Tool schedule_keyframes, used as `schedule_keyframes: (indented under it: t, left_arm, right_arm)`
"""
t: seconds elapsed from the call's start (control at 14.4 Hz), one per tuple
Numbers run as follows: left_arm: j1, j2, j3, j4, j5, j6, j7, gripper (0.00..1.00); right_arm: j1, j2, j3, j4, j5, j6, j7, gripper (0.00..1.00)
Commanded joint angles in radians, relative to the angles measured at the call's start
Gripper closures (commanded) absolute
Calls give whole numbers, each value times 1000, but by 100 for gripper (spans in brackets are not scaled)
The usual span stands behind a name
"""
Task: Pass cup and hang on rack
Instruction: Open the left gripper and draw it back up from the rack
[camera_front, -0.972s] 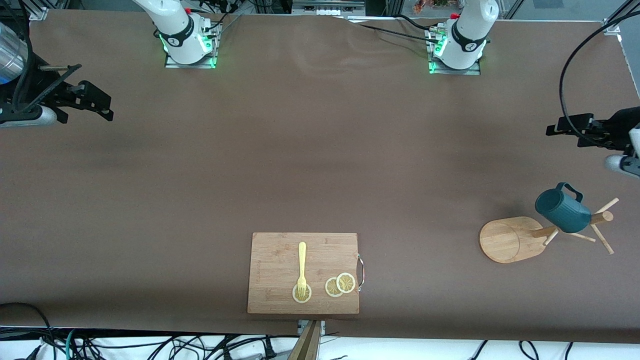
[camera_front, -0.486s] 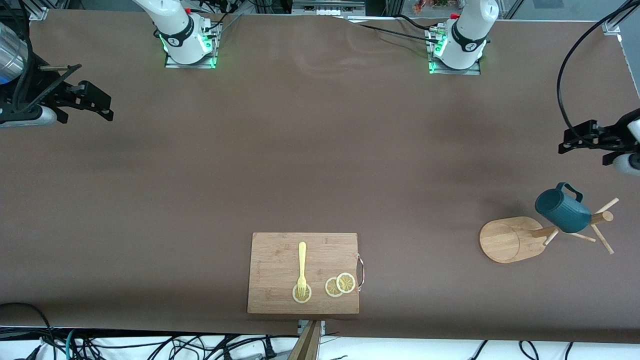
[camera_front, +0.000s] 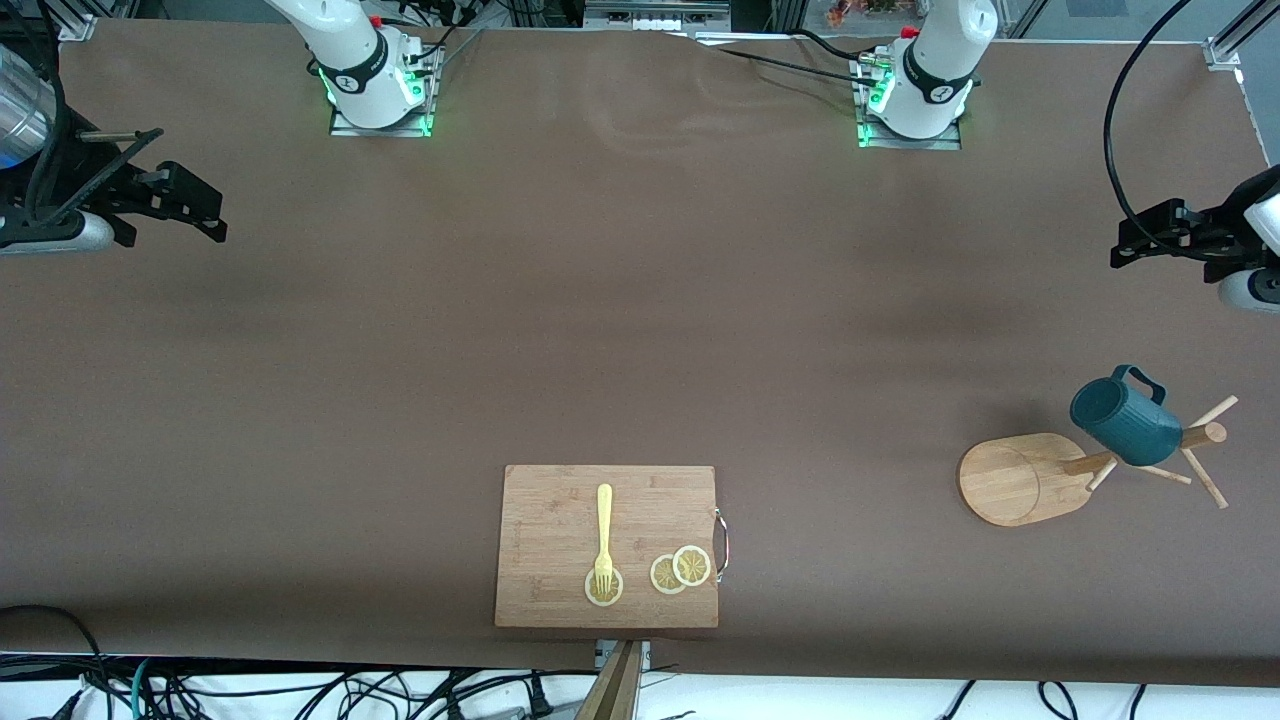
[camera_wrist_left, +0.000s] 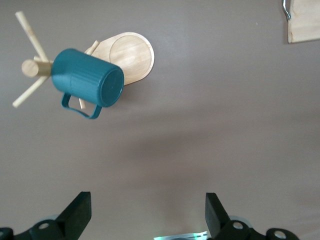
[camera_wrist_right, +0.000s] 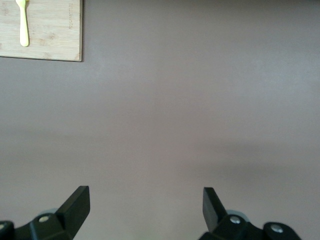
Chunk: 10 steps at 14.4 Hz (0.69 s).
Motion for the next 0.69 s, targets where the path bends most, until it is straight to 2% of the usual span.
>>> schedule_keyframes:
  t: [0.0, 0.21, 0.62]
  left_arm:
    - [-9, -56, -6, -51, -12, -12, -111, 0]
    - [-1, -79, -6, -96, -28, 26, -113, 0]
    - [-7, -38, -23, -51, -20, 13, -117, 0]
  right_arm:
    - [-4, 5, 4, 10, 13, -3, 7, 0]
    - [-4, 5, 4, 10, 13, -5, 7, 0]
    - [-4, 4, 4, 10, 13, -5, 6, 0]
